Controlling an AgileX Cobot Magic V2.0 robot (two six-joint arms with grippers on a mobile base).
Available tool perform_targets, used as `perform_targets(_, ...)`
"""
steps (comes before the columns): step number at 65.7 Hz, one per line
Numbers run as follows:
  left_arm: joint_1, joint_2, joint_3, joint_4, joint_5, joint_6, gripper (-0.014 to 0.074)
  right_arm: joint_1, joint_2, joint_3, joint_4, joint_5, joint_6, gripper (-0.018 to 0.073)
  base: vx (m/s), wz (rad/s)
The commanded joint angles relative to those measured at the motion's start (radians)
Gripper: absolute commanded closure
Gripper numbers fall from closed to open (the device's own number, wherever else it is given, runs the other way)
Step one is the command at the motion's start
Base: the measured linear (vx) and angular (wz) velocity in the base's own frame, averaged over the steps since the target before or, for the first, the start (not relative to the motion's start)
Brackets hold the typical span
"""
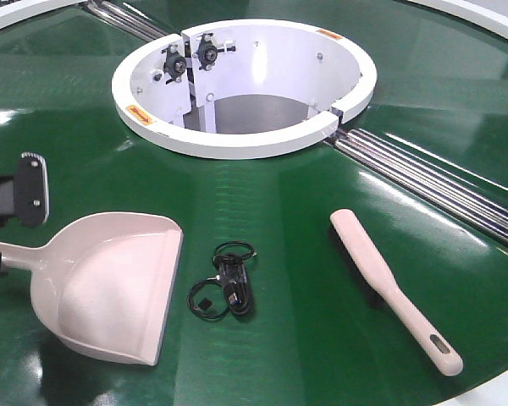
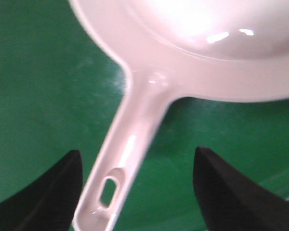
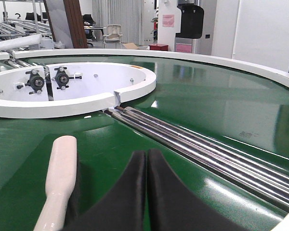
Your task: Clean and inspect green conveyor with broom and dustpan
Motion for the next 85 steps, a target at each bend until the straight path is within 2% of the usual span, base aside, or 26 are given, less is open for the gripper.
perform_targets(1, 0.002, -0.031, 0.003, -0.011, -0.033, 0.068, 0.0125, -0.005, -0.020, 0.013, -0.003, -0.073, 0.000, 0.0569, 0.00, 0.00)
perform_targets(13, 0.002, -0.027, 0.030, -0.011, -0.091, 0.112, 0.0125, -0.005, -0.020, 0.013, -0.003, -0.073, 0.000, 0.0569, 0.00, 0.00)
perform_targets(45, 0.002, 0.079, 0.030, 0.016, -0.169, 0.113, 0.0125, -0.005, -0.020, 0.013, -0.003, -0.073, 0.000, 0.0569, 0.00, 0.00)
perform_targets(53, 0.010, 0.101, 0.028, 0.022, -0.173, 0.113, 0.0151, -0.005, -0.019, 0.013, -0.003, -0.073, 0.000, 0.0569, 0.00, 0.00)
perform_targets(66, 0.029, 0.134, 0.018, 0.022, -0.188, 0.113, 0.0274, -0.005, -0.019, 0.013, -0.003, -0.073, 0.000, 0.0569, 0.00, 0.00)
perform_targets(85, 0.029, 0.141, 0.018, 0.050, -0.187, 0.112, 0.0551, -0.007, -0.019, 0.013, -0.003, -0.073, 0.000, 0.0569, 0.00, 0.00)
